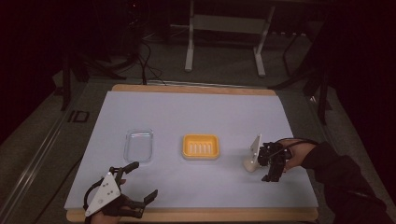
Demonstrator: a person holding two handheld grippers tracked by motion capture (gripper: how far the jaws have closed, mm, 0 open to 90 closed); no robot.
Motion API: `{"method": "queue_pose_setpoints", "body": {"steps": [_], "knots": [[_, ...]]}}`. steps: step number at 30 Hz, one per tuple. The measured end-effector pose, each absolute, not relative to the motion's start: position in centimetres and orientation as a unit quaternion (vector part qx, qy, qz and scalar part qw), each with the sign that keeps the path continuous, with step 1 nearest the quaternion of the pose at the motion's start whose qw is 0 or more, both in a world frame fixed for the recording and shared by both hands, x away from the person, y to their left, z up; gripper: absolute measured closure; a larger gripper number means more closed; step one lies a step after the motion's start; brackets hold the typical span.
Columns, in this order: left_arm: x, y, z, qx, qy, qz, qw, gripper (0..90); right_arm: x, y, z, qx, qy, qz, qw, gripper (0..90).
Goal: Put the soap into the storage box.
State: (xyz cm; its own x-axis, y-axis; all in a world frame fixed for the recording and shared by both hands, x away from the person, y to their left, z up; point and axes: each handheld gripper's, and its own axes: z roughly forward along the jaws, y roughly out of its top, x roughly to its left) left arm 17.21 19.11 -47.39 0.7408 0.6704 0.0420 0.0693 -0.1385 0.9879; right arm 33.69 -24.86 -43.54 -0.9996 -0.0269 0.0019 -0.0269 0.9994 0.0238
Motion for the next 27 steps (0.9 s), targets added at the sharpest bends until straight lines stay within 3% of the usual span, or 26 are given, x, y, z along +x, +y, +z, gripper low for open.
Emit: {"method": "queue_pose_setpoints", "body": {"steps": [11, 27], "knots": [[17.2, 19.2, -47.4, 0.713, 0.26, 0.25, 0.601, 1.5, 35.1, -24.2, -43.9, 0.046, -0.999, -0.009, -0.023, 26.5], [17.2, 19.1, -47.5, 0.716, 0.26, 0.248, 0.599, 1.5, 37.1, -23.7, -46.1, 0.053, -0.999, -0.006, -0.012, 29.0]]}}
